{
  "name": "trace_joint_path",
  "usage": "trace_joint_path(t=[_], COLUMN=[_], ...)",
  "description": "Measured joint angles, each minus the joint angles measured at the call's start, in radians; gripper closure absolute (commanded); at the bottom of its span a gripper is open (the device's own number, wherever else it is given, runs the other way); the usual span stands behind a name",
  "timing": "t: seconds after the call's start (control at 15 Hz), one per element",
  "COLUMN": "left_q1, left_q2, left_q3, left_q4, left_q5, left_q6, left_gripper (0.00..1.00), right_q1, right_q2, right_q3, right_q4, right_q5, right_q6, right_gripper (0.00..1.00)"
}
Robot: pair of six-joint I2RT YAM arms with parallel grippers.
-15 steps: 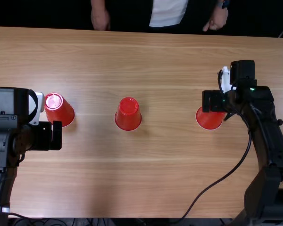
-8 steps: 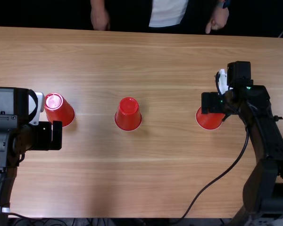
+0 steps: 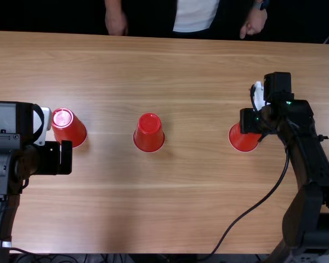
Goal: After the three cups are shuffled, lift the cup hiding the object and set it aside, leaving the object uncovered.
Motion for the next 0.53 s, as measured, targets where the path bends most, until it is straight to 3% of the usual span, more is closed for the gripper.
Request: trace_joint_path(t=[0.33, 0.53], left_q1=[0.000, 0.000], left_q2=[0.000, 0.000], left_q3=[0.000, 0.000], left_q4=[0.001, 0.003], left_q5=[0.000, 0.000], left_q6=[0.000, 0.000], left_gripper=[0.00, 0.00], right_q1=[0.000, 0.000], right_q2=[-0.173, -0.302], right_q3=[-0.025, -0.025], right_q4=[0.002, -0.002], right_q5=[-0.019, -0.019], right_q6=[0.000, 0.000], right_gripper=[0.97, 0.96])
